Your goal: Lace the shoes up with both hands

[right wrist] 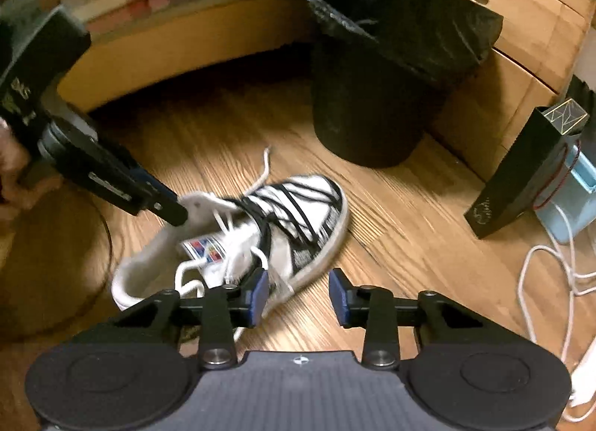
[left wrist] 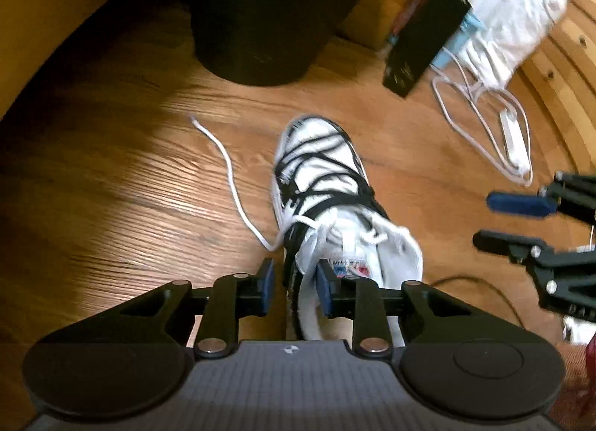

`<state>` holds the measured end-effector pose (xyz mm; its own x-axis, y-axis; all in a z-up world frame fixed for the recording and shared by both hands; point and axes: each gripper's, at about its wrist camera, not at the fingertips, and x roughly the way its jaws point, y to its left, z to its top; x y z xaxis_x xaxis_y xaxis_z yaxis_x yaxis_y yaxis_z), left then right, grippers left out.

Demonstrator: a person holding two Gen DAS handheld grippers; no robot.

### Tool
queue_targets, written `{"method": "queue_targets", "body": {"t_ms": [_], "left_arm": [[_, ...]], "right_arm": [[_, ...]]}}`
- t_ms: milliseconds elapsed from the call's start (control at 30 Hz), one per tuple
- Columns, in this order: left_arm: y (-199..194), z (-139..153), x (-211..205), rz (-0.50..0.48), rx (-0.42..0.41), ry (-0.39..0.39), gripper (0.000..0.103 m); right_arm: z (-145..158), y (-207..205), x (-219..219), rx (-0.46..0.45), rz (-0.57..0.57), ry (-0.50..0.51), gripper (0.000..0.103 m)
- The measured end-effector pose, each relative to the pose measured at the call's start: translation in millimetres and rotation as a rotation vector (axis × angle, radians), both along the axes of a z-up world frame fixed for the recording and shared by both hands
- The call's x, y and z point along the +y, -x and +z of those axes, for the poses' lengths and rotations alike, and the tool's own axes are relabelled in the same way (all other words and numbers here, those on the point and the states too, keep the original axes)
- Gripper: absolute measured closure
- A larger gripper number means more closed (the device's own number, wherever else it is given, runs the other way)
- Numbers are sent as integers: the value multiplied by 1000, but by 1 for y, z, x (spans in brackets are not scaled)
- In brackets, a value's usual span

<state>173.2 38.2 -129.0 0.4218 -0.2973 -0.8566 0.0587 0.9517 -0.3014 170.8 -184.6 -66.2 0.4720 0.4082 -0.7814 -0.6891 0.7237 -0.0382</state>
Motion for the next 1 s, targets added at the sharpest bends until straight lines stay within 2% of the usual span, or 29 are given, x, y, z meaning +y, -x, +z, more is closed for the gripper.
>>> {"method": "queue_targets", "body": {"t_ms": [67,167,233,267,433,567,800,1000], "left_arm": [[0,1,3,17,6,23,76],[0,0,9,58,30,84,78],[-1,-5,17,112,78,183,78],[-1,-8,21,140,103,219,78],[-3,-19,34,217,149,277,78],[-4,-22,34,228,158,294,78],[-5,-25,36,241,169,310,77],[-6,-26,37,250,175,319,77]], "right_arm": [[2,-2,7,31,-19,-61,66],[-1,-9,19,136,-50,-130,75],[-6,-15,28,227,-67,-154,80],[-7,-14,32,231,-52,-145,82],[-10,-10,55,211,39,-73,83],[-15,-11,69,202,62,-10,83],[-24,1,92,124,159,192,83],[-37,12,105,88,214,300,82]]}}
